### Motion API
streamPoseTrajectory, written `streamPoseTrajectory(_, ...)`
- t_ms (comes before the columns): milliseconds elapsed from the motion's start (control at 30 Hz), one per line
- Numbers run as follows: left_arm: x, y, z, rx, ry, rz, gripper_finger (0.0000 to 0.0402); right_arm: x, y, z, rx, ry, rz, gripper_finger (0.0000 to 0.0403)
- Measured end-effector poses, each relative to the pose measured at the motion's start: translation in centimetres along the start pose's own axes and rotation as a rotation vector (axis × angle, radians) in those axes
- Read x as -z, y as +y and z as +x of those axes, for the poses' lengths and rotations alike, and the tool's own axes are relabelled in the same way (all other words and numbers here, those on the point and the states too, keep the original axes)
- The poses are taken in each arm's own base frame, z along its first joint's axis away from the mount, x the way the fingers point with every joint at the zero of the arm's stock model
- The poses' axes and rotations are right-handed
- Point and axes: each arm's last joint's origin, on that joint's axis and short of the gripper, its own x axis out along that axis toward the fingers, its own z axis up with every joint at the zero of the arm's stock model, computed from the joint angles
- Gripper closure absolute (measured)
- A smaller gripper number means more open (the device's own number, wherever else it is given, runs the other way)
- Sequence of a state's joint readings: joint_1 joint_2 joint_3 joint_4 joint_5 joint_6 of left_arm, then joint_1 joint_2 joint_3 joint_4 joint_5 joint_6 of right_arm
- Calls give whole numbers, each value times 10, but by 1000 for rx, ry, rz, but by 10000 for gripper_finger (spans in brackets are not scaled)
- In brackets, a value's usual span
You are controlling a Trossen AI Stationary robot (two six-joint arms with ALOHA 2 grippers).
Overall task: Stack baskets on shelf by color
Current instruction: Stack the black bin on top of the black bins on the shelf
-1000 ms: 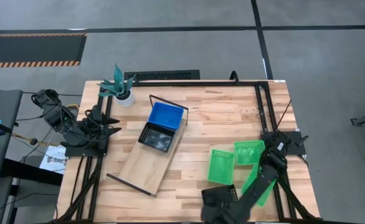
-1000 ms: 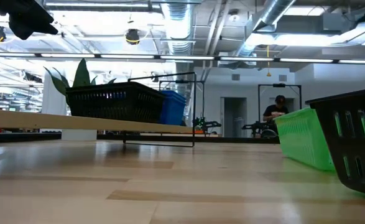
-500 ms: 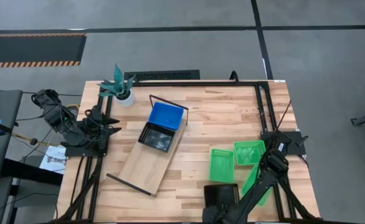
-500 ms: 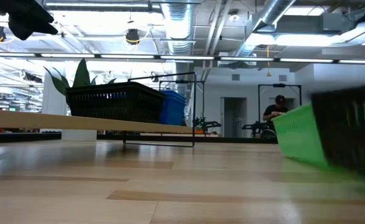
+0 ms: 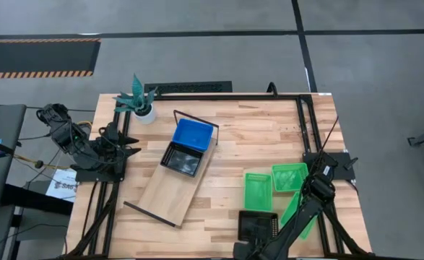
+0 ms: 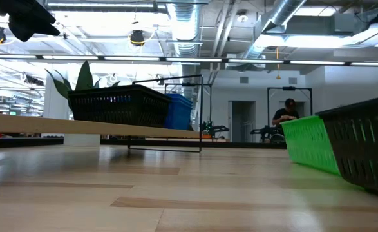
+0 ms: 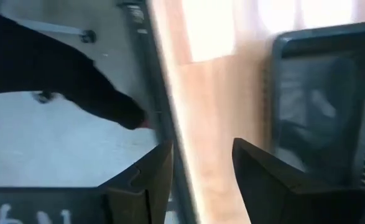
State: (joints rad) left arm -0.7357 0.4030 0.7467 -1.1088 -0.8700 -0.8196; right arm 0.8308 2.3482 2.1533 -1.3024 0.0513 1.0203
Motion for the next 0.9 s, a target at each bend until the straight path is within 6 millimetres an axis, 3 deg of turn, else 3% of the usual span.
streamPoseTrajectory(467,0,0,0,0,0,2,232,4,-9,2,106,8,-4,218)
streamPoseTrajectory(900,0,0,0,0,0,1,232,13,-18,25,204,55,17,223)
